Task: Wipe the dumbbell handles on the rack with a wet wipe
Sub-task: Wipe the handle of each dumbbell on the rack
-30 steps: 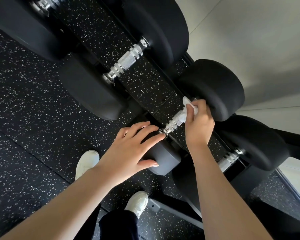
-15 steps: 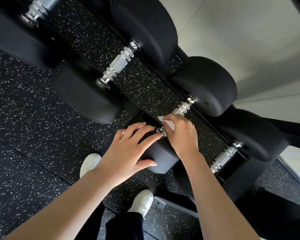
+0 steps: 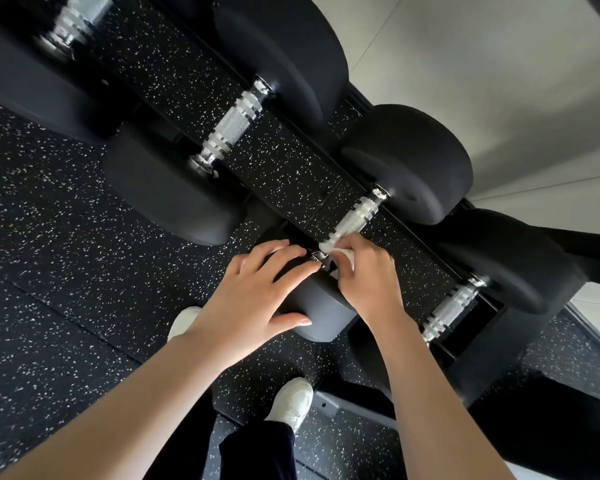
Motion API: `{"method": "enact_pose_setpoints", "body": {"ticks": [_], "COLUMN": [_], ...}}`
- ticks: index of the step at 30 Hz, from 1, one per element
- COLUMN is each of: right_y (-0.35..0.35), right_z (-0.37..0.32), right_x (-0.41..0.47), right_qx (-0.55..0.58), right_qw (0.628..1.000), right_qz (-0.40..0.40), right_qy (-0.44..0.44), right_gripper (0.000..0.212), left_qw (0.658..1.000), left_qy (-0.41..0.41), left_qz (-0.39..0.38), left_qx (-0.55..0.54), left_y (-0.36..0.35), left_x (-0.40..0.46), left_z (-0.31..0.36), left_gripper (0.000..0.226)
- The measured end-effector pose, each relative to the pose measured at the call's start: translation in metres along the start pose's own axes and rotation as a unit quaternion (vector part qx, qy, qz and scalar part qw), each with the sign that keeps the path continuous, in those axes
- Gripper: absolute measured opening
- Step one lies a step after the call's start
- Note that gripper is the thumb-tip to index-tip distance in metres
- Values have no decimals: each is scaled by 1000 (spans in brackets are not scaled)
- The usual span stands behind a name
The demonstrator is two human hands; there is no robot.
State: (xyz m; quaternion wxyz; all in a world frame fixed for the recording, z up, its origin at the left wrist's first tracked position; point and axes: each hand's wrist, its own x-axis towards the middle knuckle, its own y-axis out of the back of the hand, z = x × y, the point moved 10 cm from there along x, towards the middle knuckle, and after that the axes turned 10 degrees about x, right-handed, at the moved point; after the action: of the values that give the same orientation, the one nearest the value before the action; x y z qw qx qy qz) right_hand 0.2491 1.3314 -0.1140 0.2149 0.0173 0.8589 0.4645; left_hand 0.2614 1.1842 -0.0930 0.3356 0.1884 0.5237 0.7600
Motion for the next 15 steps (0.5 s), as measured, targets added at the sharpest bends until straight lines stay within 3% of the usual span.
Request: {"method": "enact_pose_setpoints", "body": {"ticks": [7,15], "right_y": [16,41], "right_z": [45,60], "right_x": [-23,-39], "right_qx": [-27,60], "right_qw": [995,986], "right_qz": [22,79], "right_qy": [-93,-135], "right_gripper": [13,10], "left_qw": [1000,999], "left_qy": [1,13], "left_qz": [-13,-28], "left_qx": [-1,-9], "left_y": [-4,-2], "left_x": [-1,-1], "left_z": [0,4], "left_gripper": [69,72]}}
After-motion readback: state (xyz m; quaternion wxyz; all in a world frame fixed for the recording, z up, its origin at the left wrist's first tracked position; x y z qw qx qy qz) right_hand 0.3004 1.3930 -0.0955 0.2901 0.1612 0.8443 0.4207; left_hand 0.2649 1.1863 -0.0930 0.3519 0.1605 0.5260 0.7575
